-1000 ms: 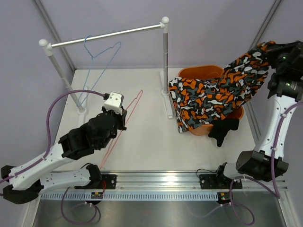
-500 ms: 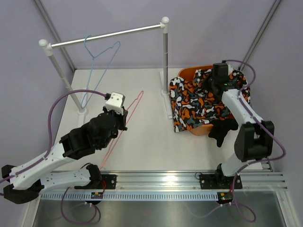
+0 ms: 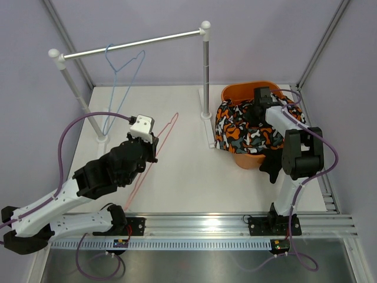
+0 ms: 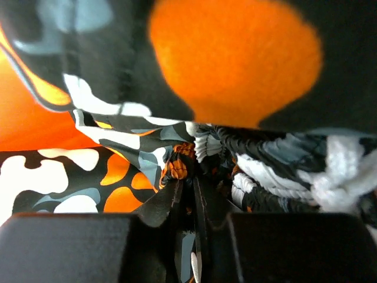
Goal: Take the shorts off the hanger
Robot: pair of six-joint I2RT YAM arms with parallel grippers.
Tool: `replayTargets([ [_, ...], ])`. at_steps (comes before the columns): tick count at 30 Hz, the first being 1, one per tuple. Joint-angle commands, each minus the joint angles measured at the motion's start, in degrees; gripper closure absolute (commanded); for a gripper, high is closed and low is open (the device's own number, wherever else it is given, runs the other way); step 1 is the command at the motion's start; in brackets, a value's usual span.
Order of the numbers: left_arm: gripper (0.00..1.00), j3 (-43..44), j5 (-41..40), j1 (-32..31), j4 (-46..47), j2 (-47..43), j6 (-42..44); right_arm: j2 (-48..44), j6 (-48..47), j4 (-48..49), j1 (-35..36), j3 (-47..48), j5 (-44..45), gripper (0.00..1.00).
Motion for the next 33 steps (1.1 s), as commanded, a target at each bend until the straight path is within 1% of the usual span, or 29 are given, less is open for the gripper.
replayTargets([
  [1,1.00,0.63,-0.05,-0.19,1.63,-0.90,-0.56,-1.41,0.11,-2.54,-0.55,1.55,2.92,0.81],
  [4,1.00,0.71,-0.05,-0.28,1.54,-0.55,-0.65,-5.18,-1.82,-2.45,-0.55,2.07,3.54,0.70],
  [5,1.00,0.80,-0.05,-0.28,1.54,-0.46,-0.65,-6.24,-3.30,-2.45,-0.55,2.43,3.54,0.64],
  [8,1.00,0.89,0.04,-0.19,1.63,-0.20,-0.65,-11.07,-6.55,-2.54,-0.55,3.13,3.37,0.52],
  [9,1.00,0.89,0.13,-0.19,1.72,-0.11,-0.65,-13.60,-7.44,-2.36,-0.55,3.31,3.02,0.43],
  [11,1.00,0.89,0.13,-0.28,1.81,-0.11,-0.65,-16.17,-8.85,-2.71,-0.46,3.40,2.84,0.38],
  [12,1.00,0.98,0.13,-0.28,1.81,-0.02,-0.56,-18.61,-9.38,-2.71,-0.37,3.22,2.66,0.32],
  [14,1.00,1.15,0.13,-0.19,1.81,0.07,-0.56,-20.91,-10.43,-3.50,-0.20,2.79,2.92,0.29],
  [15,1.00,1.15,0.13,-0.19,1.72,-0.02,-0.47,-23.27,-10.78,-3.42,0.15,2.35,3.19,0.25],
  [19,1.00,1.42,0.13,-0.28,1.63,-0.02,-0.47,-28.38,-12.63,-4.56,2.69,-0.46,3.71,0.24],
  [22,1.00,1.24,-0.05,-0.19,1.63,-0.19,-0.38,-32.60,-14.47,-5.87,8.92,-2.92,7.39,0.24],
  [23,1.00,1.24,-0.05,-0.28,1.63,-0.11,-0.38,-34.44,-15.18,-6.31,13.12,-3.45,10.28,0.24],
  [25,1.00,1.24,0.12,-0.19,1.72,-0.02,-0.47,-36.12,-15.01,-7.28,17.27,-5.55,12.58,0.24],
  [30,1.00,1.16,0.30,-0.28,1.89,0.07,-0.65,-39.11,-10.89,-9.57,28.16,-11.00,16.89,0.25],
  [31,1.00,1.07,0.30,-0.28,1.81,-0.02,-0.65,-39.81,-10.01,-9.05,29.50,-13.80,17.16,0.25],
  [33,1.00,1.07,0.30,-0.28,1.98,-0.02,-0.65,-41.75,-7.19,-8.43,31.96,-16.45,18.21,0.26],
])
